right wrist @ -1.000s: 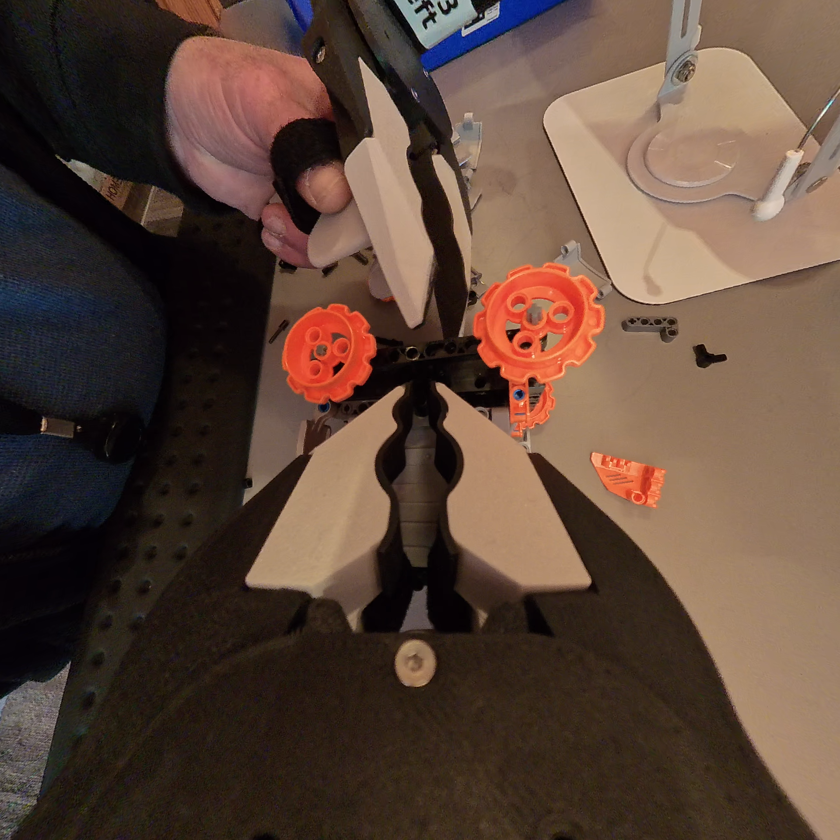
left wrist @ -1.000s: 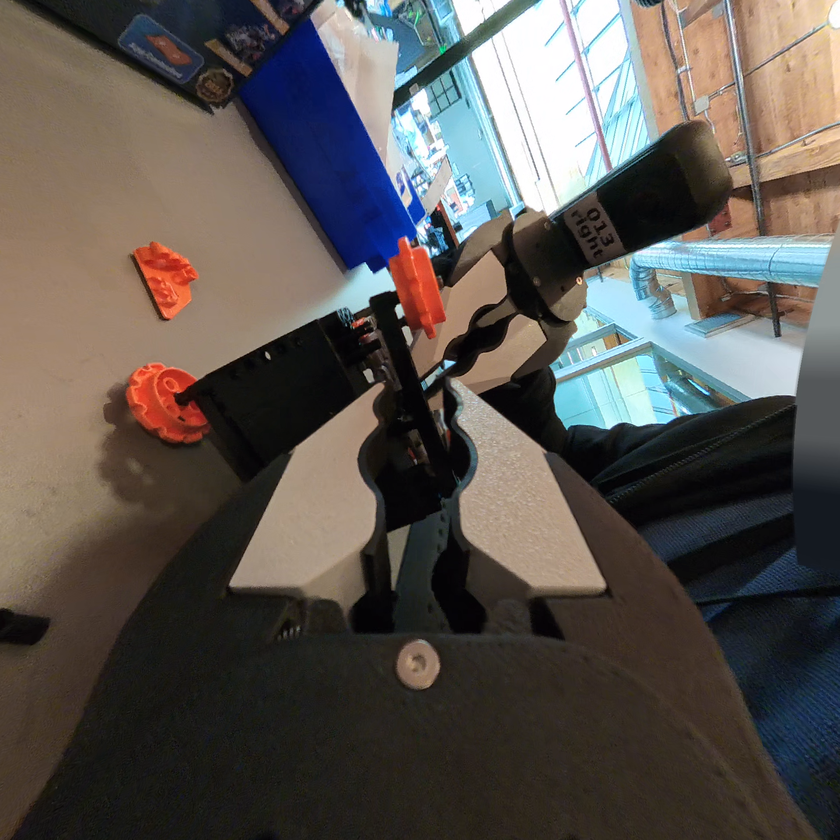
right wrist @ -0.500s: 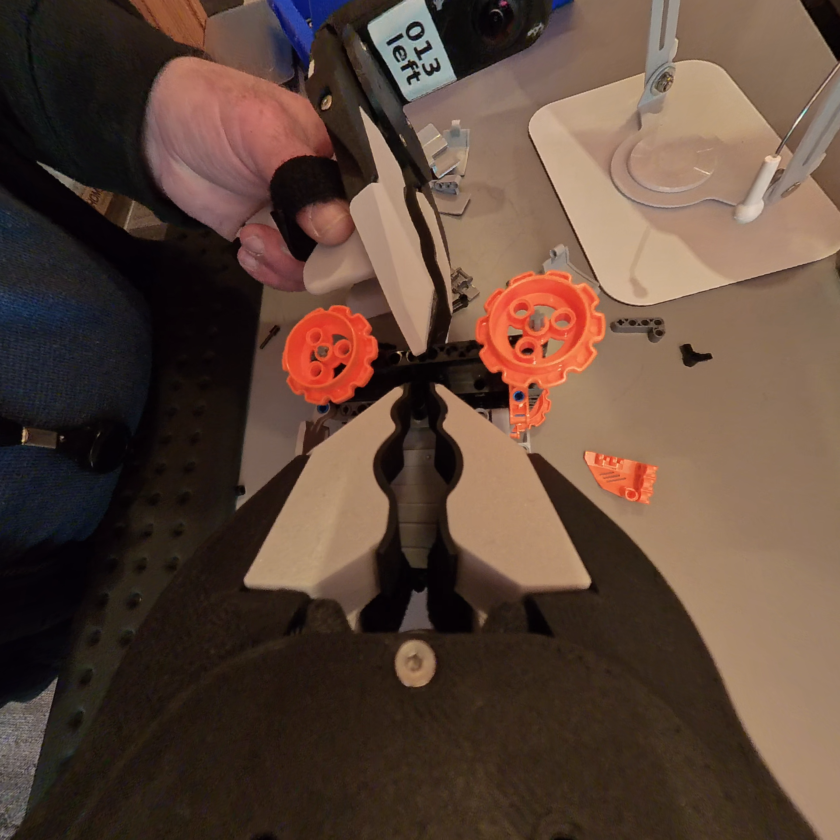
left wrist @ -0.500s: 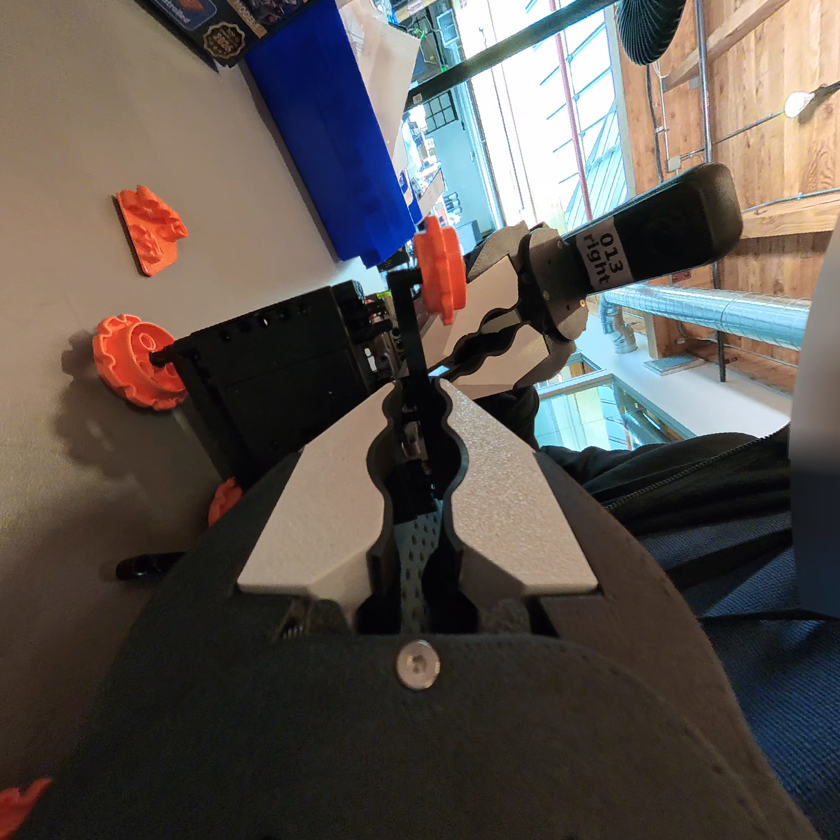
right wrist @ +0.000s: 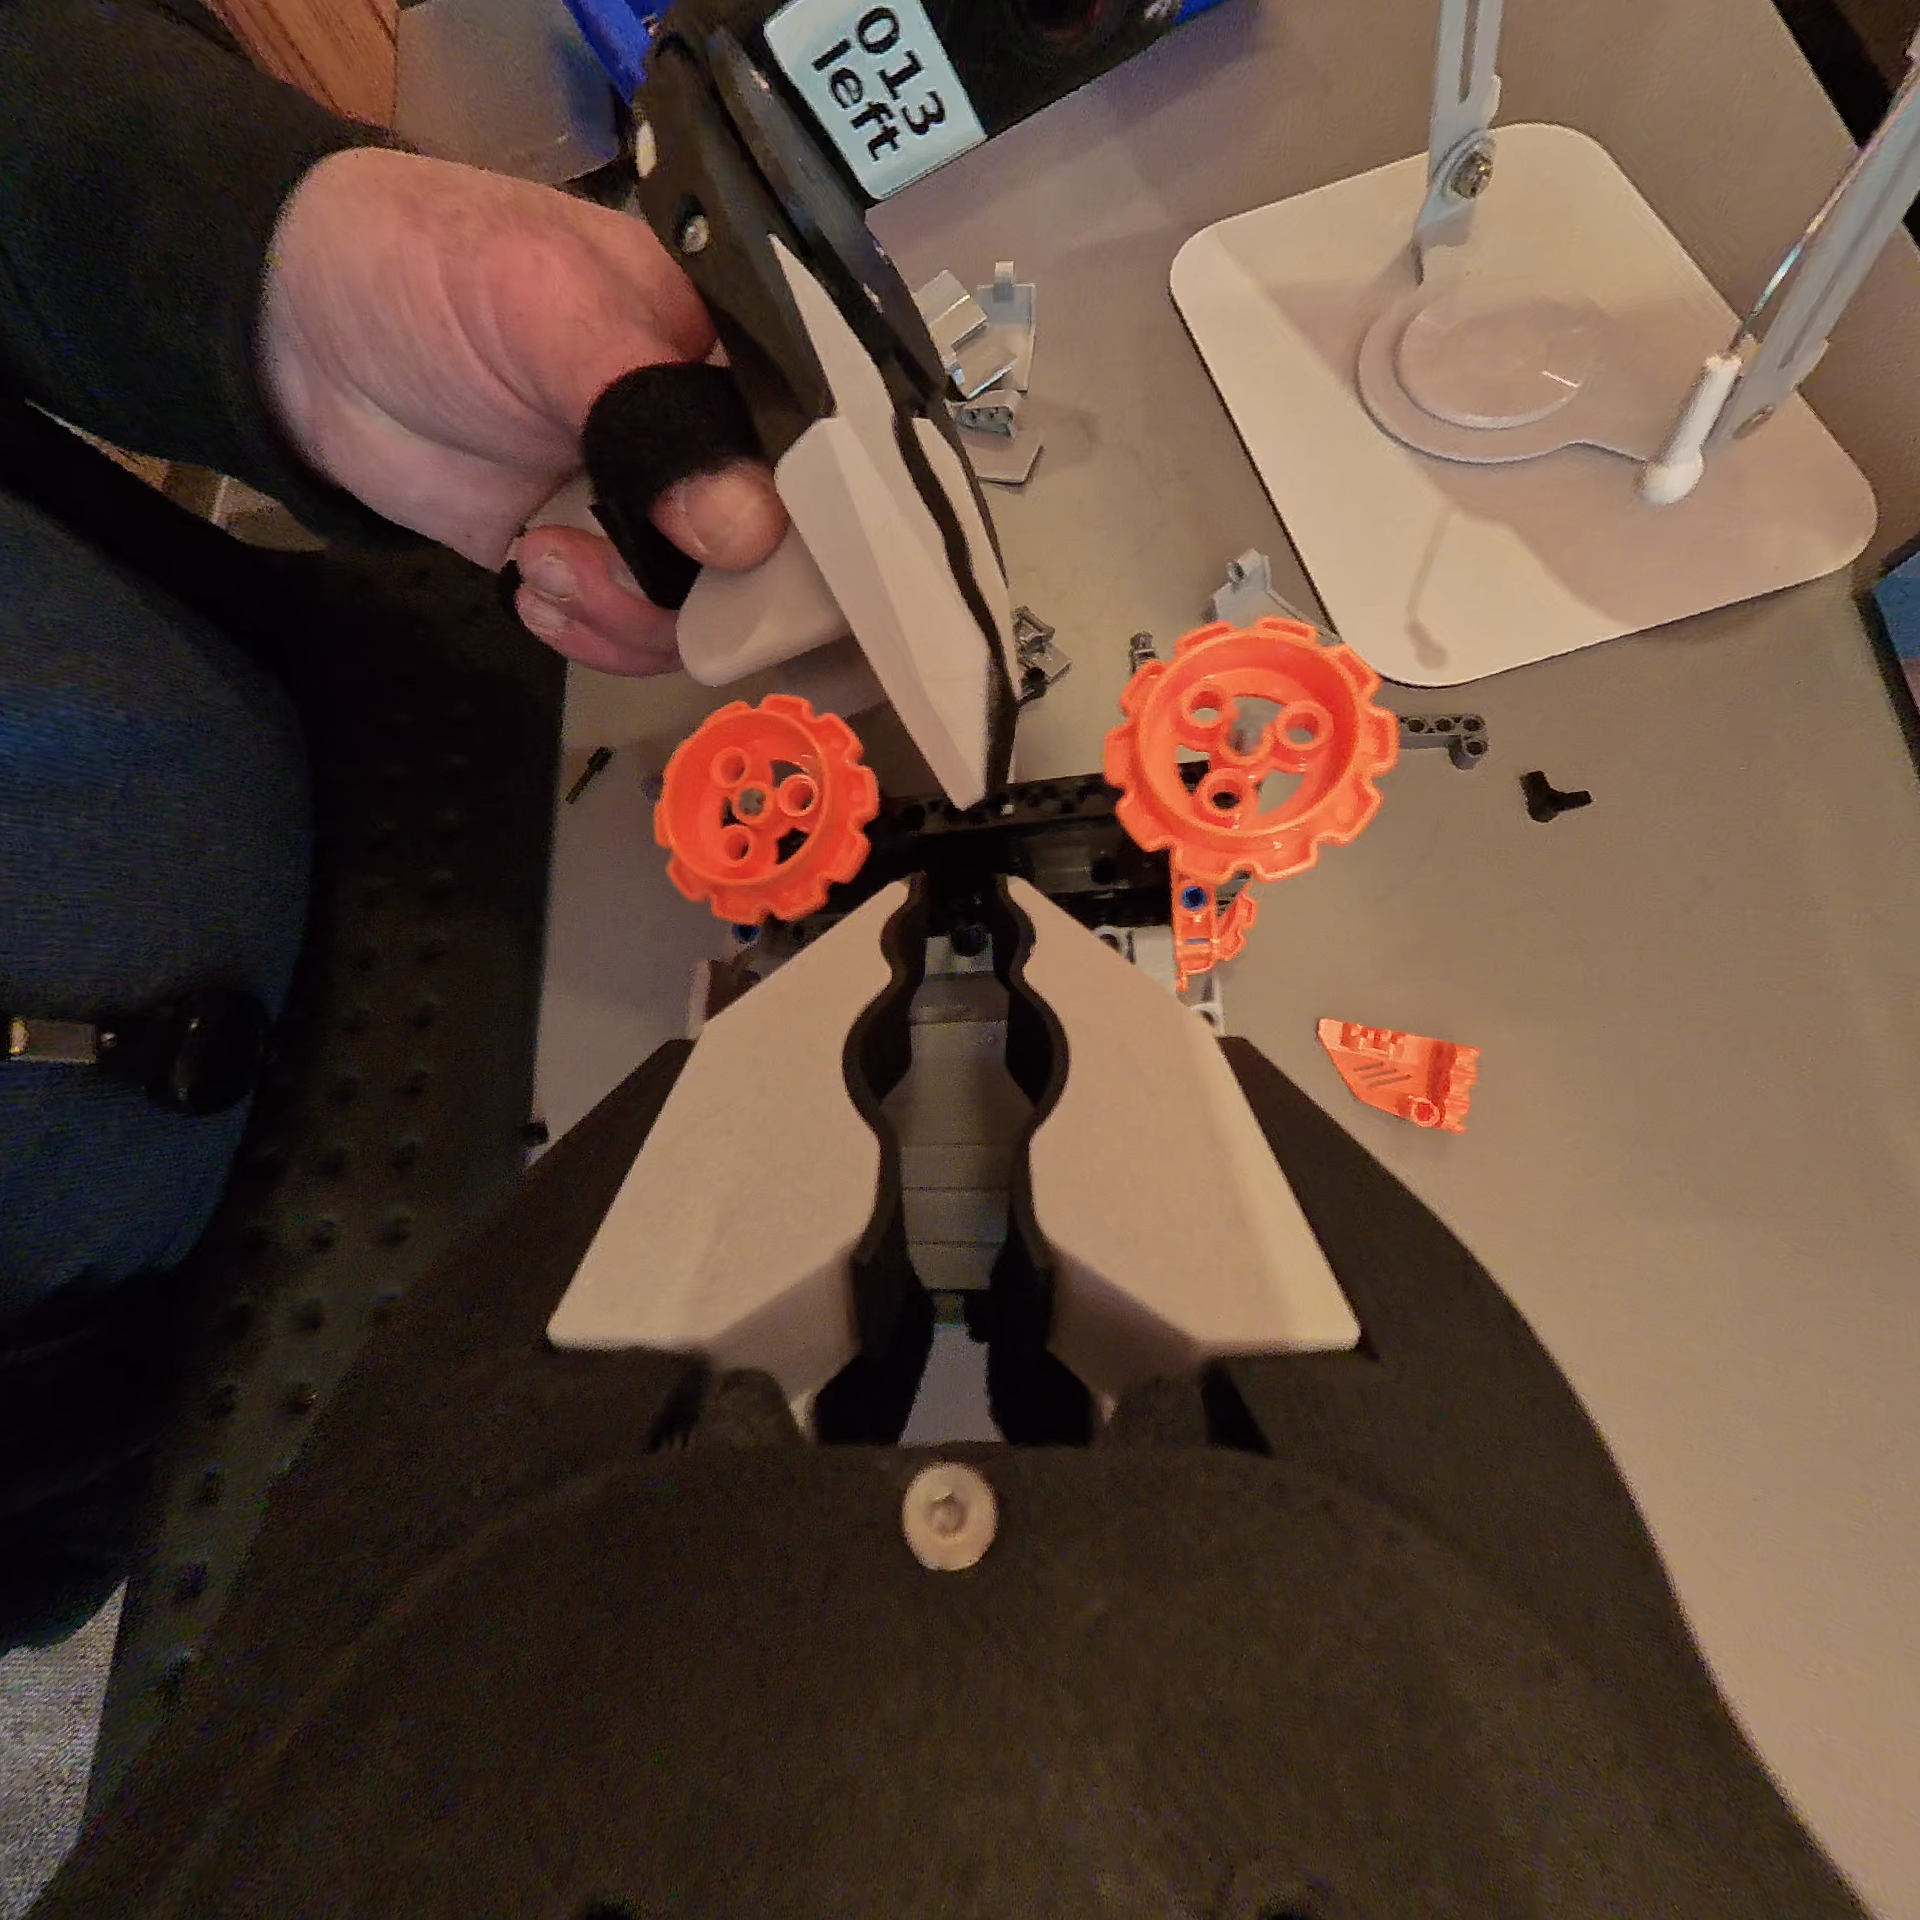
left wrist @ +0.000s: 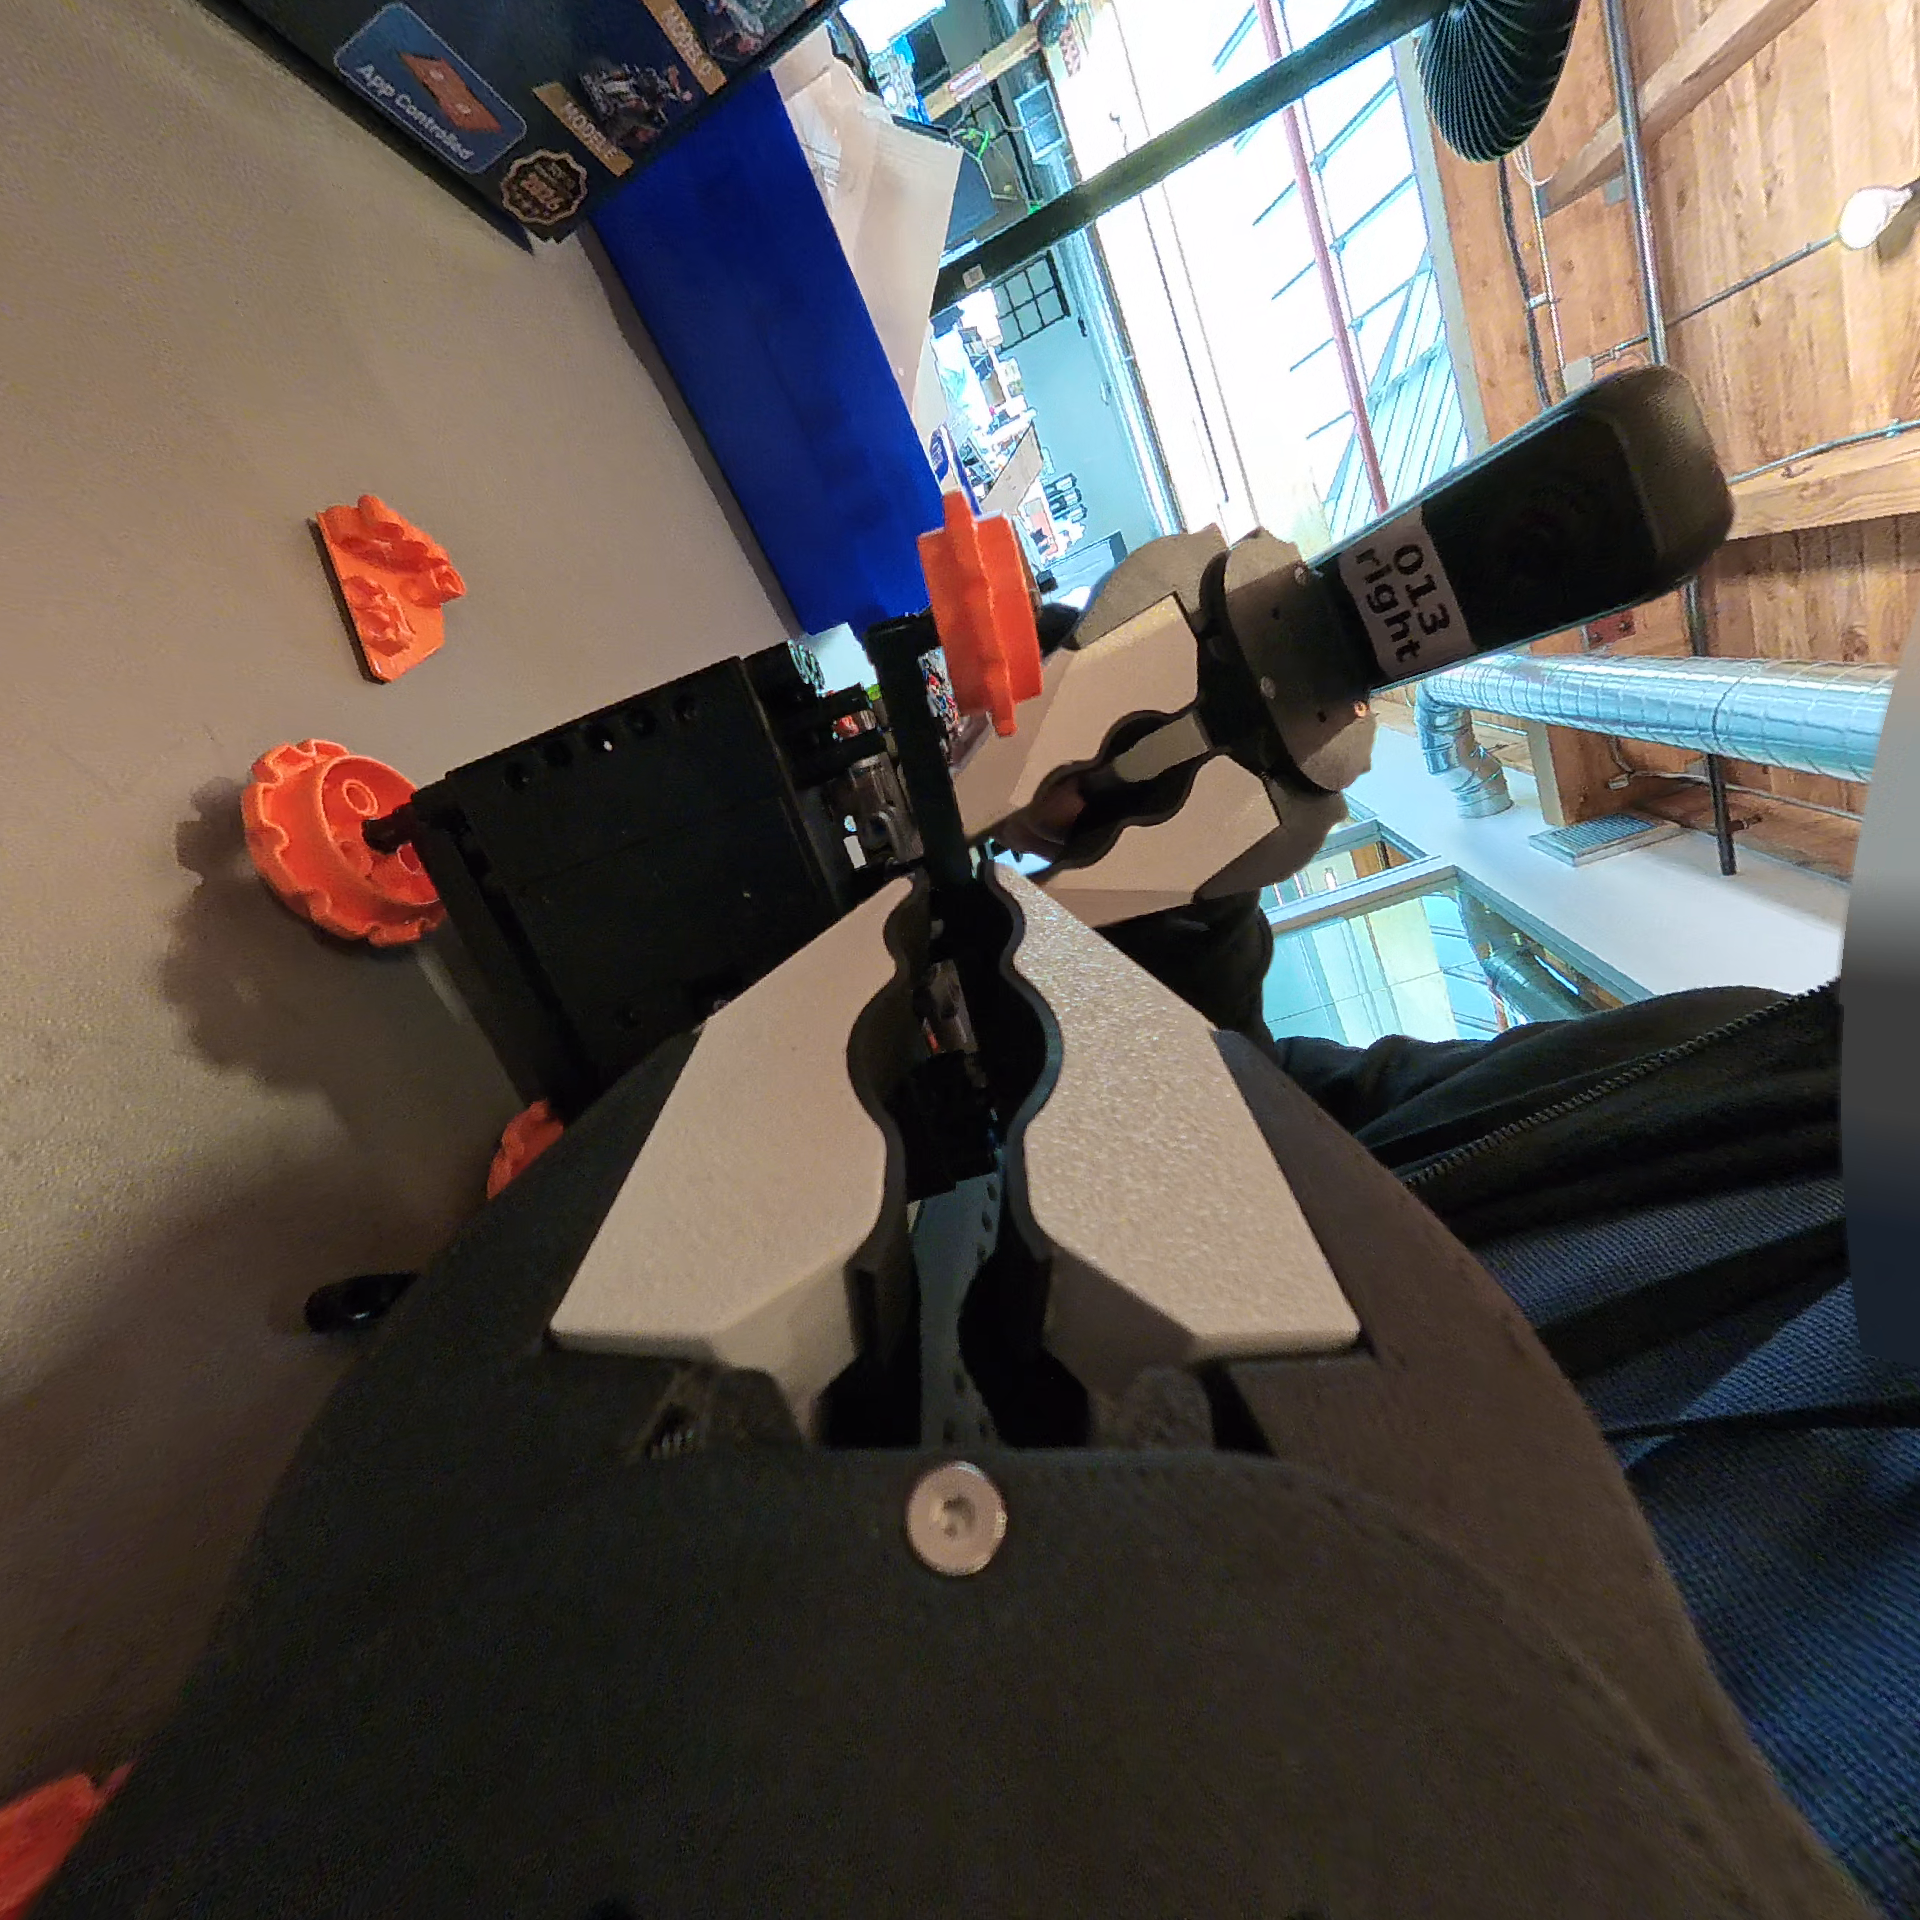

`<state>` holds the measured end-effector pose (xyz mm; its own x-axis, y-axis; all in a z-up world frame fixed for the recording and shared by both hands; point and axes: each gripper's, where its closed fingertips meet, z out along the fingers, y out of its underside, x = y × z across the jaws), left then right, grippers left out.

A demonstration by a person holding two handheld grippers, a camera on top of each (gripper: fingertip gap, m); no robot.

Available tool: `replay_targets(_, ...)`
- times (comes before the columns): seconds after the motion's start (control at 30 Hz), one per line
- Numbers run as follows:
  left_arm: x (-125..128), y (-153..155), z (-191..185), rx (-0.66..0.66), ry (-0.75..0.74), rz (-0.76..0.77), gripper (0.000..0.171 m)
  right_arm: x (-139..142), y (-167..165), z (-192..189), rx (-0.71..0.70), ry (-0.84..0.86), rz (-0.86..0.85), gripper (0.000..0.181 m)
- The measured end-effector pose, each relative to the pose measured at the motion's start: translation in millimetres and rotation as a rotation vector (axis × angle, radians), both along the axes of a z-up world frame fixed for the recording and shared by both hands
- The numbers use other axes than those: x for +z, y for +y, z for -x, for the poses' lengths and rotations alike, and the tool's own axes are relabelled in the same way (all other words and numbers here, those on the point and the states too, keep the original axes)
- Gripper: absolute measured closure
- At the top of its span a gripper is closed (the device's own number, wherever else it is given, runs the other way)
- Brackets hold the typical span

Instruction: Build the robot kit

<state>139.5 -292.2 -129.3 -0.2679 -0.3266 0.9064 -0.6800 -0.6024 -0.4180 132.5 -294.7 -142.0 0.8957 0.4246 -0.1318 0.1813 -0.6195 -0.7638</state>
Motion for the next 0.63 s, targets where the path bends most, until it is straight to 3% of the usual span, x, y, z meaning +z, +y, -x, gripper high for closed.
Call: replay_targets(0.63, 0.7, 1.5, 1.0, -0.021, -0.005, -0.006, 0.165, -6.8, 2.9, -0.9, 0.027, -0.056, 0.029, 0.176)
